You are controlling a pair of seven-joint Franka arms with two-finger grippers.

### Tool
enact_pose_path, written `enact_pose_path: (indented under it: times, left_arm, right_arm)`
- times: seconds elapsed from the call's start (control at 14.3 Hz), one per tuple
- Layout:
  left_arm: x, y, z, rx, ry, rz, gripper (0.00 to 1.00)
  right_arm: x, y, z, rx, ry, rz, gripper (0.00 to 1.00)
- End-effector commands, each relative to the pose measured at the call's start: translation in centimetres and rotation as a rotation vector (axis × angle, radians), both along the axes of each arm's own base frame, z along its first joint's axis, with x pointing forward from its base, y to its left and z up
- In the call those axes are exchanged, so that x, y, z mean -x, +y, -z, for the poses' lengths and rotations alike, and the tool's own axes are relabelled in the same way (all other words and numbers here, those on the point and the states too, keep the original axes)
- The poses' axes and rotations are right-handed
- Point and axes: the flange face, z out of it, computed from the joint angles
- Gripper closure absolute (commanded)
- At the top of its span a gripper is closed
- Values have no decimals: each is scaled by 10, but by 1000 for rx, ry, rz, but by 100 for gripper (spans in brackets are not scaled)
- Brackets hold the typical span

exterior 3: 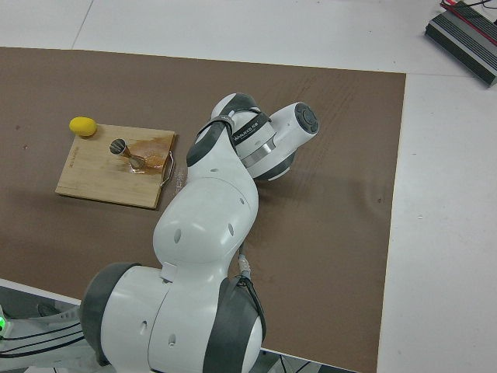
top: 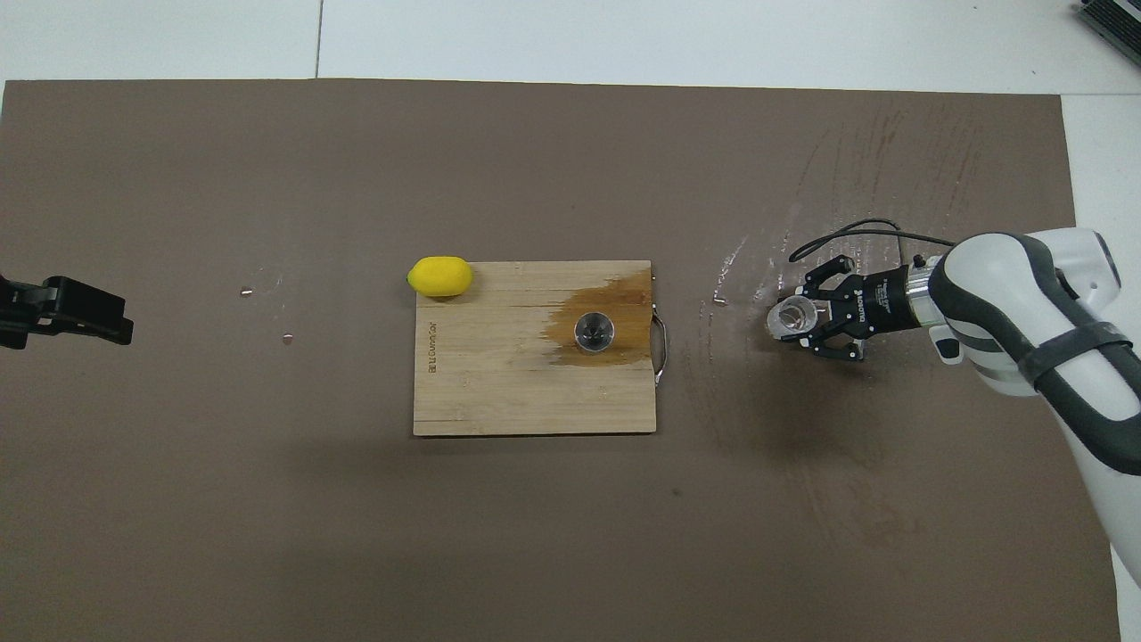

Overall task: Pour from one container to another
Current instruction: 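Carry the clear glass back and lower it onto the table, then open the right gripper and draw it back from the glass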

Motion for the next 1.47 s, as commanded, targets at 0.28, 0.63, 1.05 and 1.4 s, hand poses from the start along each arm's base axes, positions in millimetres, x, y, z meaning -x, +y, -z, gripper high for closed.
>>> enact_pose_path:
  times: [0.28,0.63,1.05,1.4]
  left_arm:
    - [6,1,-3,-16,6,8,0]
    - [6,1,-3,-16,6,8,0]
    - [6,1,-3,-16,6,8,0]
    - [6,1,-3,-16,6,8,0]
  right_arm:
    - [6,0,7,11,-66,-41,10]
    - [10,-14,5,37,-70,-52,0]
    - [12,-39,-35,172,-151,-174,0]
    - [15,-46,-98,302,-288,-344,0]
